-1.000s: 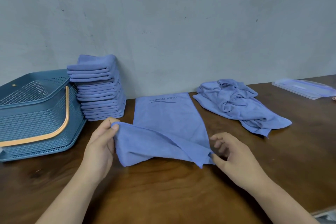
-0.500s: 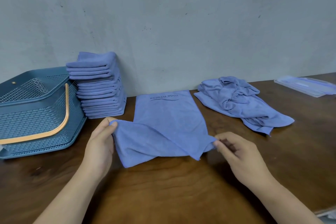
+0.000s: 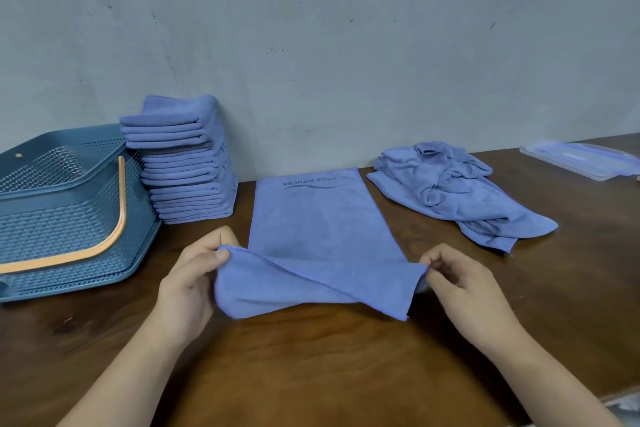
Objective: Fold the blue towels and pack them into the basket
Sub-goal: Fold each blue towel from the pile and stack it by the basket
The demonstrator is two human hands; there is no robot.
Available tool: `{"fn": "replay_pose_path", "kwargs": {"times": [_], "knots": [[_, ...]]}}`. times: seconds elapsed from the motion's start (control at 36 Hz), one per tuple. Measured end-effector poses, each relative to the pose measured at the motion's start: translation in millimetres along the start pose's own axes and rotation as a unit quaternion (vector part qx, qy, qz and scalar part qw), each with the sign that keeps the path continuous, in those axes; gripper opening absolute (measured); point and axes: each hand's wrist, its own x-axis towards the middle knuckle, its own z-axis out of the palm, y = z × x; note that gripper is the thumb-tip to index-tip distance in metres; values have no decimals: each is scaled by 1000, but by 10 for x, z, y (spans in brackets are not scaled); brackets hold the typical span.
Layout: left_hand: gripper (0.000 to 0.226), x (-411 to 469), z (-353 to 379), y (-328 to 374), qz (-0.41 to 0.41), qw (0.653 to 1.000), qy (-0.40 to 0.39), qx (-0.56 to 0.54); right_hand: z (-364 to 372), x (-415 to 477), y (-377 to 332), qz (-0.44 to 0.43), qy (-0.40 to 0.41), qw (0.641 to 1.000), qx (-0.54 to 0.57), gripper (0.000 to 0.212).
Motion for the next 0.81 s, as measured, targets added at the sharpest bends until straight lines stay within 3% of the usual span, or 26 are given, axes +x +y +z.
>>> {"fn": "replay_pose_path", "kwargs": {"times": [0.06,0.14,0.25,0.36,0.44,0.61,0.72,0.81], "knots": [[33,6,25,-16,-19,1000,-6,13,31,21,72,-15,-13,997,-80,28],[35,52,54,-109,-66,996,22,63,77,44,168,-104,-20,981,-165,37],[27,105,3,-259,-126,976,69,162,62,8,123,-202,-69,956,-200,49],[25,120,-34,-298,-140,968,88,190,25,-54,49,-255,-158,929,-216,33],[25,124,-11,-291,-139,967,97,192,55,-46,85,-259,-179,908,-276,28],[27,145,-18,-272,-157,970,126,137,101,-13,110,-265,-88,917,-286,7],[29,141,12,-248,-161,971,134,119,89,-40,74,-198,-30,960,-196,8],[30,121,26,-236,-161,972,117,123,91,-37,56,-133,-30,986,-92,15]]}}
